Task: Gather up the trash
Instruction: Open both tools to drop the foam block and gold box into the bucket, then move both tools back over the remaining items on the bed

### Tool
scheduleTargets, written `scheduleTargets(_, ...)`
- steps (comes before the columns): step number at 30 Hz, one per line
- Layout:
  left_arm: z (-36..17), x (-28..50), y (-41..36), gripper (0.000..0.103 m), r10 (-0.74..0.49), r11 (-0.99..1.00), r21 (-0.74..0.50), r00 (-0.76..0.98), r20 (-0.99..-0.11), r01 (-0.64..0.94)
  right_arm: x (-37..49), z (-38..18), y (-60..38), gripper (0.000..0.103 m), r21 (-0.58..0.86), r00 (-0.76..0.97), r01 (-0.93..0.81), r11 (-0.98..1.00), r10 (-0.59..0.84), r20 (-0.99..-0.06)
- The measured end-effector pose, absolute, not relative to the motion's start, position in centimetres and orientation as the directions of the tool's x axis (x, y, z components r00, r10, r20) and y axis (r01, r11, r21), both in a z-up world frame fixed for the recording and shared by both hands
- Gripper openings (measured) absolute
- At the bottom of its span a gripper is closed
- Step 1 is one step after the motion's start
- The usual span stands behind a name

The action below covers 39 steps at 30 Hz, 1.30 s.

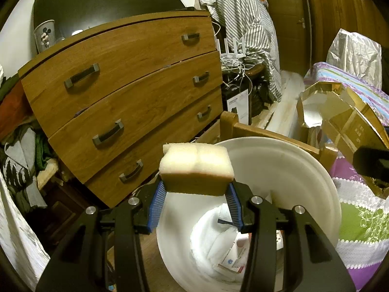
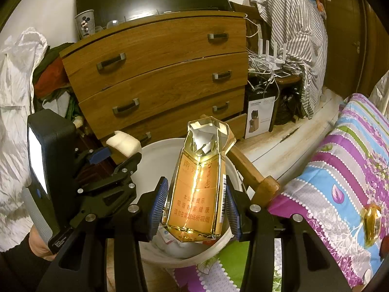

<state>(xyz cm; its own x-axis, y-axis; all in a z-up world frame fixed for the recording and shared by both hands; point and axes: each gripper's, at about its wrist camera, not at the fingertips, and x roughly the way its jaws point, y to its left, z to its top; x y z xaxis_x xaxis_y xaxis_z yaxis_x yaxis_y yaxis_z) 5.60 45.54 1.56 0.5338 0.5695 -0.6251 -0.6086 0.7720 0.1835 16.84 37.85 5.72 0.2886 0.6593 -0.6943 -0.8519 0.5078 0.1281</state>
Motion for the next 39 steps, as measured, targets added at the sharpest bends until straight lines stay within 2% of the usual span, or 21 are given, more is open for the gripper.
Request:
scheduleTargets(20,0.9,5.6,46.1,0.044,0.563,0.772,0.174,0.532,-0.632,-0.611,17.1,6.0,38.5,0.047,0.128,0.276,-0.866,0.483,0.676,-0.684)
scheduleTargets(23,0.8,5.7,46.2,0.044,0.556,0.777,0.166,0.536,-0.635,-0.608,17.0,6.0,38.8,0.054,0.129,0.260,-0.874,0.468,0.675,-0.690)
scheduleTargets(25,0.5,5.9,46.2,0.046,0.543,0.786,0.163,0.540,-0.643,-0.597,17.1,6.0,38.7,0.058,0.129,0.264,-0.871,0.473,0.675,-0.689)
scheduleTargets(27,0.0,6.1,46.4,0.057,0.546,0.781,0.167,0.526,-0.652,-0.602,17.1,6.0,38.8,0.058,0.136,0.262,-0.870,0.473,0.679,-0.685)
scheduleTargets(39,-0.4,5.7,47.3,0.057,0.479,0.800,0.079,0.553,-0.681,-0.595,17.8,5.7,37.6,0.056,0.158,0.275,-0.853,0.497,0.686,-0.674)
